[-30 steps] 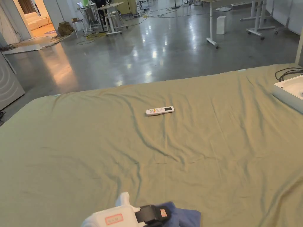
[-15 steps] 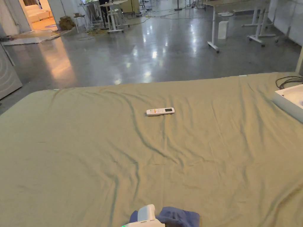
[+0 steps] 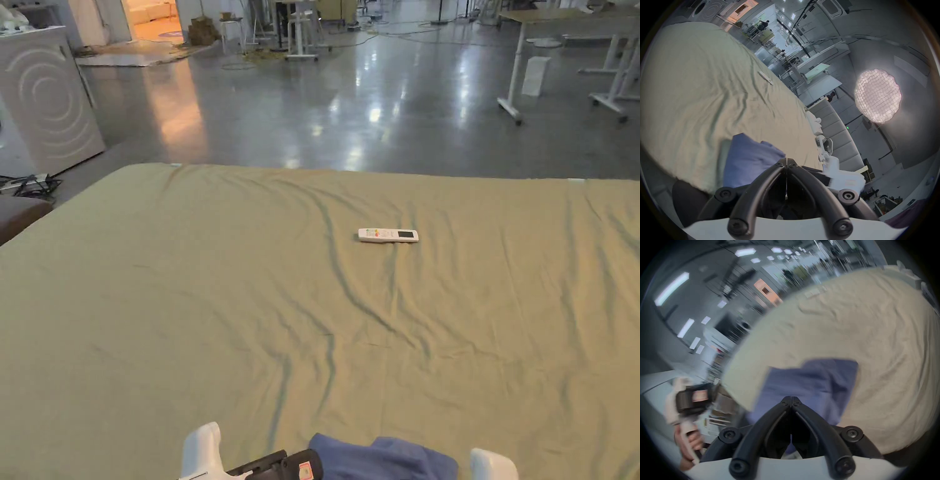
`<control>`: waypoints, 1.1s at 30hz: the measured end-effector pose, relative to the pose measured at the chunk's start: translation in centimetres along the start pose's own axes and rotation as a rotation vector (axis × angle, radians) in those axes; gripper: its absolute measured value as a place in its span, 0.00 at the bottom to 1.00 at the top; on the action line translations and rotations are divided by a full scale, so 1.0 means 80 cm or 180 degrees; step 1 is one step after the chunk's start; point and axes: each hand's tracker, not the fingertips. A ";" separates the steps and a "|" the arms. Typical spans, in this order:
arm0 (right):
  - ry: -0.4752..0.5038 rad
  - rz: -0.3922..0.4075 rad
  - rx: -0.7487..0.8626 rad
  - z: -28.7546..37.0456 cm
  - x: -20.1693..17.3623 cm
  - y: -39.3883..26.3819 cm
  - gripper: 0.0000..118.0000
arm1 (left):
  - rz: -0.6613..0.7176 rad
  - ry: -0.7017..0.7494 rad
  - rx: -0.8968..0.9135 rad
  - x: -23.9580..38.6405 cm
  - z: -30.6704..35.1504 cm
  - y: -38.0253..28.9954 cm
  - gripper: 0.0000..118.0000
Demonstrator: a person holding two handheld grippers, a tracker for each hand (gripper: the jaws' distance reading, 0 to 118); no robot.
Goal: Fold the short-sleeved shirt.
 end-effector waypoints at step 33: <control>-0.0212 -0.0580 -0.0391 -0.044 0.065 -0.017 0.00 | -0.0091 0.0541 -0.1513 -0.075 -0.197 0.016 0.45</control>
